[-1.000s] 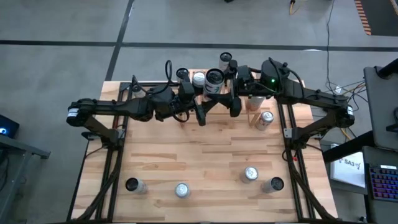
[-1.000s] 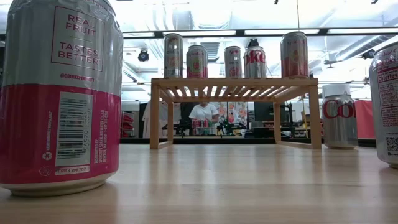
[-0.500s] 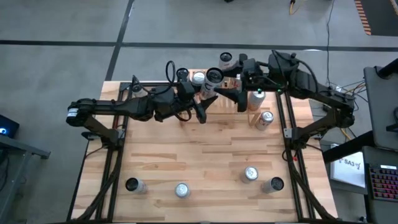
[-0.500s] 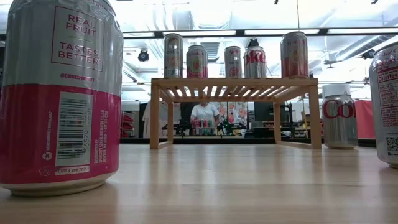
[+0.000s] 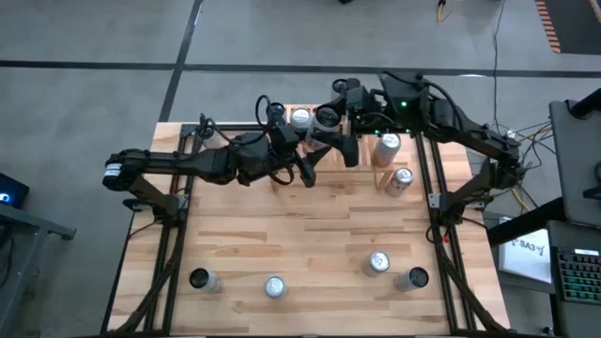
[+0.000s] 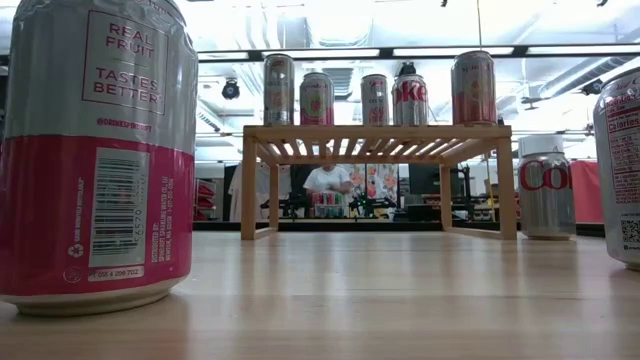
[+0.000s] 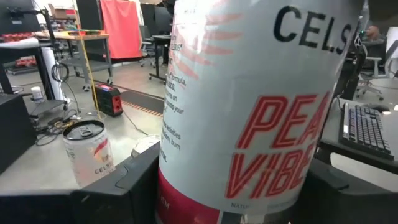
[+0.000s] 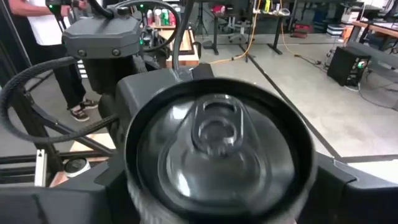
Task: Place canned beverage on shelf
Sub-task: Put the left white soda can on the shelf aligned with the other white soda can
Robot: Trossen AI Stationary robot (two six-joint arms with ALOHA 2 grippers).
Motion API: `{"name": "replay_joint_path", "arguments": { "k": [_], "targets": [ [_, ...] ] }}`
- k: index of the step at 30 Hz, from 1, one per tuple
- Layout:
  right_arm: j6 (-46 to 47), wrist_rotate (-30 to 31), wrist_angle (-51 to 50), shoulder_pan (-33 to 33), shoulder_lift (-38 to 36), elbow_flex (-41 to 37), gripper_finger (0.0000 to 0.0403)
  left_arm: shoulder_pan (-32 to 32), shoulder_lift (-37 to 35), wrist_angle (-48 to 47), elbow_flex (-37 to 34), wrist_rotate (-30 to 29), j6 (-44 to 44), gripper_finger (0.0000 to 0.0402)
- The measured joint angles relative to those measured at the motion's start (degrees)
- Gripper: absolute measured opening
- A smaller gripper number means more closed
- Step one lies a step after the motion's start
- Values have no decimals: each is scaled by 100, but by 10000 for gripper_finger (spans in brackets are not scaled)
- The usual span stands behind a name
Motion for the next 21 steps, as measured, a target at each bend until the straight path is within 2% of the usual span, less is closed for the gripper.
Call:
{"name": "replay_joint_path", "arguments": {
  "k": [3, 6, 14, 21],
  "targets": [
    [-10, 22, -90, -1, 90, 206, 275, -14, -1, 28, 0, -127, 48, 236],
    [-27, 110, -280, 2, 128, 351, 241, -15, -13, 31, 0, -158, 97, 236],
    [58, 127, -379, 2, 162, 436, 238, -15, -11, 29, 0, -93, 109, 239],
    [166, 181, -512, -8, 162, 429, 238, -22, -20, 14, 4, -65, 160, 314]
  ]
}}
